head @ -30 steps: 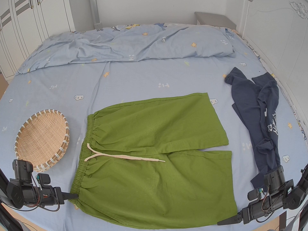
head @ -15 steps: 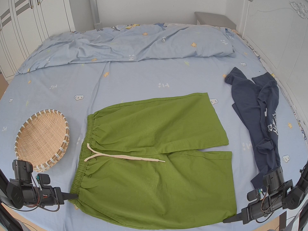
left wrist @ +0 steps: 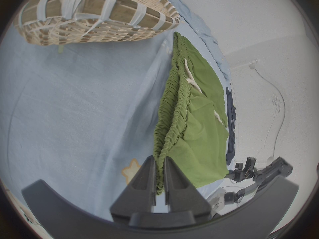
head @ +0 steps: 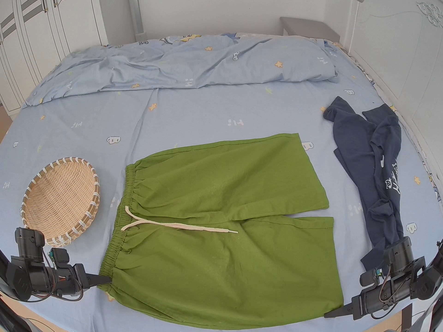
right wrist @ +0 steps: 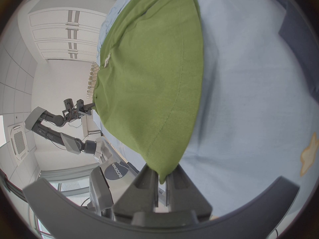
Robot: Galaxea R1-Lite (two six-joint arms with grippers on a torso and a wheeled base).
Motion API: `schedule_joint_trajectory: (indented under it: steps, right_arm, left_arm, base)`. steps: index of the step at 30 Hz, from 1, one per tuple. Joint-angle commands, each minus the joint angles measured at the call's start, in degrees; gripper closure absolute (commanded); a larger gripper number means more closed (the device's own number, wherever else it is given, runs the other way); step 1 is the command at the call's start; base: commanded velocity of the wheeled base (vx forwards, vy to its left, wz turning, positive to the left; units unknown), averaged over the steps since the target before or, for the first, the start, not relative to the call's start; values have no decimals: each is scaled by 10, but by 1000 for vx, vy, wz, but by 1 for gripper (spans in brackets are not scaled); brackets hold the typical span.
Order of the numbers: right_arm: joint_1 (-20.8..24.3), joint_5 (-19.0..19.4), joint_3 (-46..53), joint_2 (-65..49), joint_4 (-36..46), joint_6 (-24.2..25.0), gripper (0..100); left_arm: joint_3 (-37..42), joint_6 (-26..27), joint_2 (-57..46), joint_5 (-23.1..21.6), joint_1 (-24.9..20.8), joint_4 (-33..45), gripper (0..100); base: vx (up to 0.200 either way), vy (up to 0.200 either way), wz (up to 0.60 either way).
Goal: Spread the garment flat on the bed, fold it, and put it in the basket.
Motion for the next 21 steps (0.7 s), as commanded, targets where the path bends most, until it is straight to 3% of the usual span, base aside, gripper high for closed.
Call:
schedule_joint_trajectory:
  steps: [1,9,10,13,21]
  right_arm:
    - [-30,-3,-6,-104,42,5,100]
    - [-44,-3,-113,-186,222,3,100]
    - [-46,0,-162,-215,295,1,100]
    - [-49,1,-221,-245,371,0,100]
    - [-50,2,-360,-256,489,1,100]
  left_arm:
    - [-31,-63,-72,2,-19,51,100]
    - [-107,-67,-120,1,-16,213,100]
    - [-141,-67,-136,0,-14,277,100]
    - [-185,-69,-157,0,-12,353,100]
    - [-279,-101,-164,2,-17,440,100]
  base:
    - [0,0,0]
    - [0,0,0]
    - [0,0,0]
    - [0,0,0]
    - [0,0,0]
